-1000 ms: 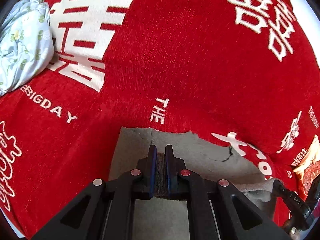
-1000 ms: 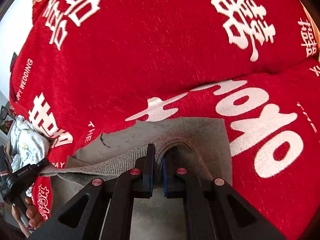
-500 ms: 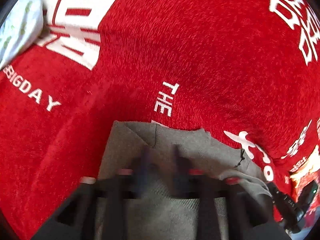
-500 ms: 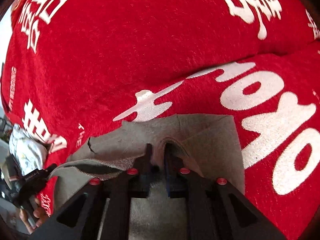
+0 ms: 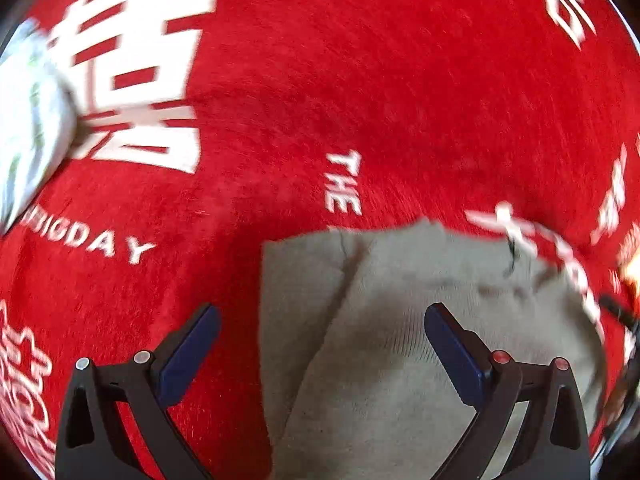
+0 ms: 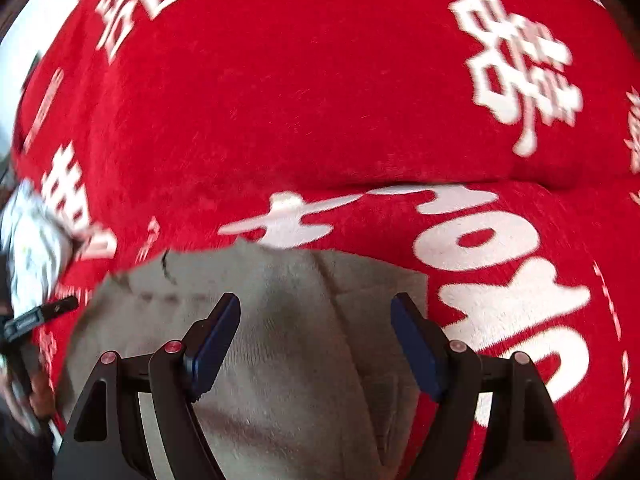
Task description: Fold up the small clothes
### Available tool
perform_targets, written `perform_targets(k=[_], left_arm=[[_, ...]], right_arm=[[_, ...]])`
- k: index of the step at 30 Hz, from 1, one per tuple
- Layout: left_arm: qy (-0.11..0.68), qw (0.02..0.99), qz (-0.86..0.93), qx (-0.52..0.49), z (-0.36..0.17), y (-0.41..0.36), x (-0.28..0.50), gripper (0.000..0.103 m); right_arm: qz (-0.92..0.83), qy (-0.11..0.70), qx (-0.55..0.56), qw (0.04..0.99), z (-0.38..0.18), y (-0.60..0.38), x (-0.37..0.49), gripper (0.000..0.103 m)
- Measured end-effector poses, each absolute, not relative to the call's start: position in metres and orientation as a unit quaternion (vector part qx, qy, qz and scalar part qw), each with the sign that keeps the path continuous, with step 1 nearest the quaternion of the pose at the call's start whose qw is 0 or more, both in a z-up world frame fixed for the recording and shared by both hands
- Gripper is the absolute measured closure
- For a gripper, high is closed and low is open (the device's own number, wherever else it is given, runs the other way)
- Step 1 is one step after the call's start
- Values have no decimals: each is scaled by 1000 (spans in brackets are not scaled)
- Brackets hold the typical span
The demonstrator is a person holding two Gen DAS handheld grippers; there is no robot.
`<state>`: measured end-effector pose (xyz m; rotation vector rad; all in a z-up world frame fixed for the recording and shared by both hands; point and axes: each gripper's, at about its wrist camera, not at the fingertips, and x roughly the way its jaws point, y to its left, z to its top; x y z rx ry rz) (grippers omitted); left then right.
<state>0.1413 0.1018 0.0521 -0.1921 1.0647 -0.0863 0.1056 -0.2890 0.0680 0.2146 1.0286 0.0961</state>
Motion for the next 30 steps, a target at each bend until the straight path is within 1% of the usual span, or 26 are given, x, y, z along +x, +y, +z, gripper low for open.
perform_targets(k=[3,6,7,8,9,10,11,12,13,15,18,21,23,24,25,26,27,29,30], left_arm=[[528,842,-70,-86,40,102,153,1],[541,835,-74,-70,30,101,162,1],[545,832,-78,-66,25,99,165,2],[549,830,-78,-61,21,98,167,7],[552,828,-79,-56,19,96,168,28],[560,822,-85,-53,14,93,170,40],[554,827,-83,-50,14,91,169,45],[547,832,-84,-45,16,89,168,72],[541,836,-86,-40,20,86,166,81],[526,847,-69,-20,25,82,163,87],[512,858,-31,-5,21,79,161,87],[509,858,-14,-65,17,90,162,86],[516,851,-10,-92,16,100,162,71],[523,848,4,-92,16,105,162,52],[524,847,16,-89,17,108,161,34],[520,849,28,-88,20,113,158,32],[512,853,37,-94,27,121,152,32],[502,857,45,-112,38,132,143,32],[492,860,47,-127,46,136,135,32]], right_arm=[[64,506,27,860,60,-274,116,23],[70,525,-12,848,45,-265,131,26],[78,530,-10,844,41,-263,136,28],[95,540,-5,836,36,-260,143,31],[106,551,-5,828,30,-256,148,38],[113,561,-11,820,24,-253,152,75],[110,573,-26,812,19,-249,156,94],[105,569,-25,815,19,-248,157,94],[104,560,-14,822,23,-250,157,95],[88,538,-1,838,32,-255,155,96],[48,510,26,858,38,-271,152,96],[35,527,-8,849,22,-262,154,96],[31,527,-21,849,18,-258,152,95],[32,529,-15,848,20,-260,152,95],[34,530,-6,847,21,-262,151,89],[27,528,3,849,27,-265,147,82],[23,522,5,853,33,-267,143,78],[12,498,7,867,53,-269,127,58],[12,485,11,874,62,-268,118,52]])
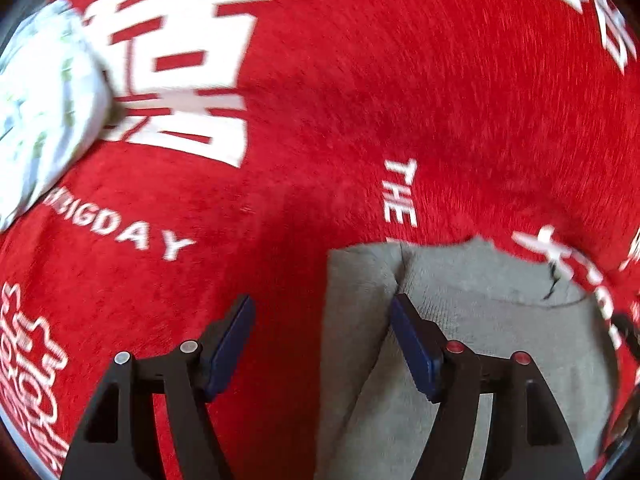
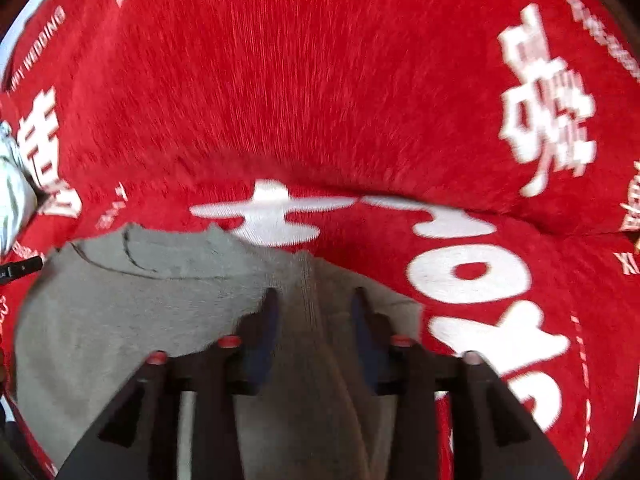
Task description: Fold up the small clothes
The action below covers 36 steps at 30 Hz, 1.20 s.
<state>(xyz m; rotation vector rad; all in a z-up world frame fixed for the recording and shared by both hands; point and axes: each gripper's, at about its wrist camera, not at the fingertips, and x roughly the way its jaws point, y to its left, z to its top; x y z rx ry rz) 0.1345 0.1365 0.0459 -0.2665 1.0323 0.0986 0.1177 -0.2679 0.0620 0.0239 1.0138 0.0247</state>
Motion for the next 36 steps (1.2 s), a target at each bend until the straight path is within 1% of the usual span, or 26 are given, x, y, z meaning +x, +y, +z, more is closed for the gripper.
perform_targets(k=[1,2,4,8,10,12,13,14,15,20,22,24,27,30,32,36], left_arm=[[487,862,43,-135,50,137,130,32],[481,864,33,-143,55,133,121,32],[481,866,0,-132,60,107,105,32],[476,876,-51,-53,58,37,76,32],[476,878,-49,-6,48,12,67,32],[479,877,-21,28,35,9,66,31],[474,880,-14,29,30,15,65,22],[469,883,-9,20,30,24,63,16],[470,883,2,10,30,35,62,13],[484,874,18,-44,39,69,51,13],[478,876,10,-62,45,66,37,13],[467,883,-6,-54,49,49,16,13],[471,881,-27,-24,41,24,-6,13],[470,883,-19,8,25,16,-22,13],[466,884,-18,-1,28,24,-31,13],[467,884,-14,-15,30,47,-48,13]], right_arm=[[18,474,18,880,70,-265,109,42],[34,457,29,888,80,-258,94,36],[63,451,36,890,85,-241,77,36],[113,473,19,874,68,-194,46,36],[120,485,-14,866,52,-177,37,36],[108,479,-71,868,42,-168,30,36],[96,474,-82,871,39,-172,30,33],[84,473,-75,874,39,-181,30,29],[69,475,-56,875,41,-194,30,28],[20,476,9,879,54,-238,20,27],[18,461,18,887,67,-232,5,26],[47,449,29,892,75,-214,-16,26],[90,457,3,885,65,-174,-42,26],[88,474,-57,874,41,-156,-58,26],[85,453,-53,886,41,-166,-69,24],[64,457,-32,886,45,-205,-83,22]])
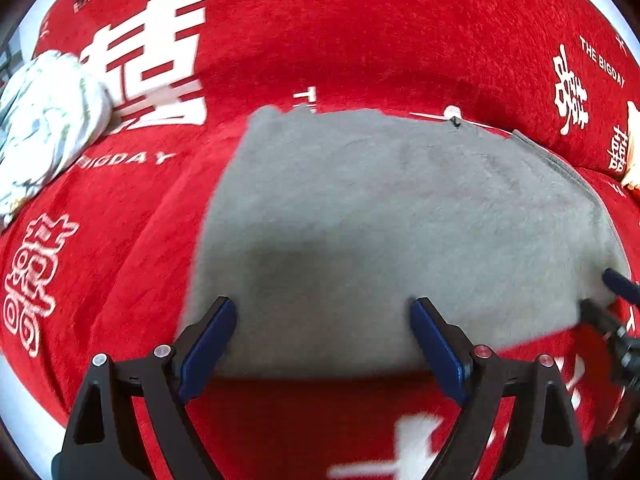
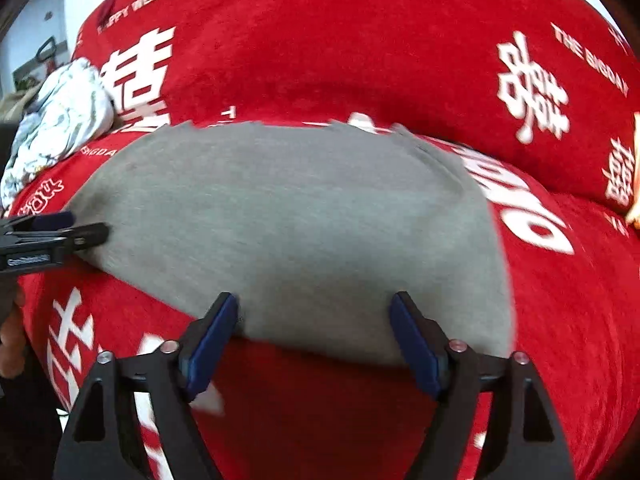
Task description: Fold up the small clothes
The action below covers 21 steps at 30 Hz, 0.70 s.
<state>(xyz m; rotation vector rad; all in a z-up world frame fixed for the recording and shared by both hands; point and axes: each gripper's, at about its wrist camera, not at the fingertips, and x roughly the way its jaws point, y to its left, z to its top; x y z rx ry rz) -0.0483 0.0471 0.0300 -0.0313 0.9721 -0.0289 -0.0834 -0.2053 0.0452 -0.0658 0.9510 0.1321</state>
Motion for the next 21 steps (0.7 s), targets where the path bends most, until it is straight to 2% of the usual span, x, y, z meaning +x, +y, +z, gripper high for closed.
perform_targets(k=[6,8,11,18,20,21], left_arm=[[458,886,24,-73,40,86,-84,13],[464,876,20,-132,37,108,-89,13],[489,849,-14,-202,23,126,-80,13],[470,831,-80,-287,22,128,-56,13],[463,829,-87,-302,21,128,-51,30],[466,820,-101,-316,17,129,-47,52]], right_arm=[[24,455,-14,890,64,-230,-103,21],[23,445,2,895,73,-230,-104,21],[35,433,20,901,83,-224,-102,20],[70,434,1,898,86,-185,-88,20],[77,435,-7,897,86,-176,-83,20],[79,436,-9,896,86,-172,-81,20]])
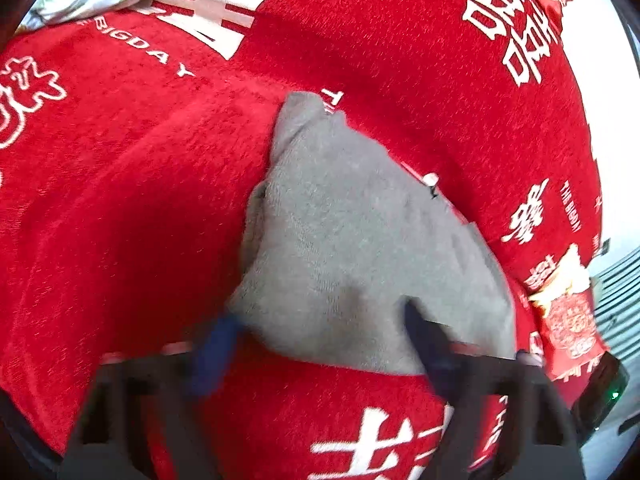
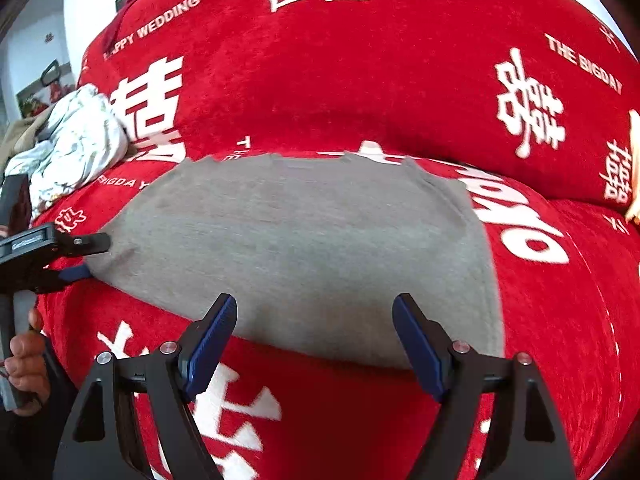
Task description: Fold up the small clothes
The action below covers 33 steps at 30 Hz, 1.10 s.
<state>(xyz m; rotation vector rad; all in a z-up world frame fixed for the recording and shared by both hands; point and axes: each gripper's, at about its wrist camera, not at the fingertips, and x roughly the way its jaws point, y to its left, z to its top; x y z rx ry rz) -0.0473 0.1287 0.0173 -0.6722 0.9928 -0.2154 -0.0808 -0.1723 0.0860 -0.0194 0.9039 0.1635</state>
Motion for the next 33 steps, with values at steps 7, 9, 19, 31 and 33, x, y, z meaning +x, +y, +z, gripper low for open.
perform_targets(k=[7,9,19,31,33], left_arm=[[456,796,-124,-378,1,142,-37,75],[450,786,-130,-403,-2,149,-36,75],[433,803,-124,-390,-1,149,-43,81],[426,840,-115,-316,9,141,-49,80],[426,842,-111,-311,10,142,-51,80]], right_arm=[[101,443,-31,890,85,-138,-52,20],[110,446,-39,888,86,-122,-39,20],[169,486,-53,856,90,-24,79,20],[120,574,-217,780,-5,129,148,55],[112,572,-220,782,-2,125,148,80]])
